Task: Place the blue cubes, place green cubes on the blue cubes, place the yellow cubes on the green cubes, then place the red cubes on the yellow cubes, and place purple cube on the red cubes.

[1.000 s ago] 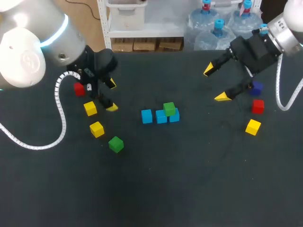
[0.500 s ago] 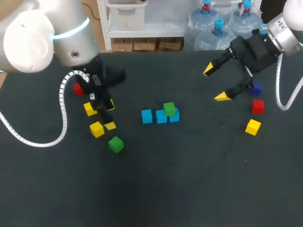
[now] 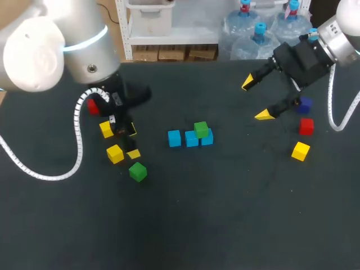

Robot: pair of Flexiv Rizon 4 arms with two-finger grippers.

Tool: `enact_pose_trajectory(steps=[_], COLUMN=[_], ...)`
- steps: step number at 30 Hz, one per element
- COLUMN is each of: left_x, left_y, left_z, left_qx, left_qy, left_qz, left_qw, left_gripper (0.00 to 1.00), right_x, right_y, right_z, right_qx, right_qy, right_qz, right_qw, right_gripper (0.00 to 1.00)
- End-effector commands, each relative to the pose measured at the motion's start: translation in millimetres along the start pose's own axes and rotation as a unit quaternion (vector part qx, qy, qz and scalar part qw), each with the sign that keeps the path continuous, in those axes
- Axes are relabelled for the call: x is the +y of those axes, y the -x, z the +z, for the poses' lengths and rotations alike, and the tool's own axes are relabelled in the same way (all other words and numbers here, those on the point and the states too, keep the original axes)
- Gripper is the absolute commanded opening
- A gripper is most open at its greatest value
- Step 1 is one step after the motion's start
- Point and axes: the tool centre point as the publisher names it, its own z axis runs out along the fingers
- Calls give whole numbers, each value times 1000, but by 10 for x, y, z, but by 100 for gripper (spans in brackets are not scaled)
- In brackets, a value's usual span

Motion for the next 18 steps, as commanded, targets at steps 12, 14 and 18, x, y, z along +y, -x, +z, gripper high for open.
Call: enact_pose_trajectory(steps=[12, 14, 18], left_x=[-117, -216, -389], left_y=[199, 126, -41], left_z=[-39, -51, -18], left_qx=[155, 166, 154], left_qy=[33, 48, 48], left_qz=[-151, -177, -212], left_qw=[976, 969, 964], left_gripper=[100, 100, 100], right_x=[1, 1, 1], right_y=[0, 0, 0], right_z=[4, 4, 4], right_qx=[0, 0, 0], right_qy=[-1, -1, -1], right_qz=[0, 0, 0], right_qw=[1000, 1000, 1000], right_gripper=[100, 100, 100])
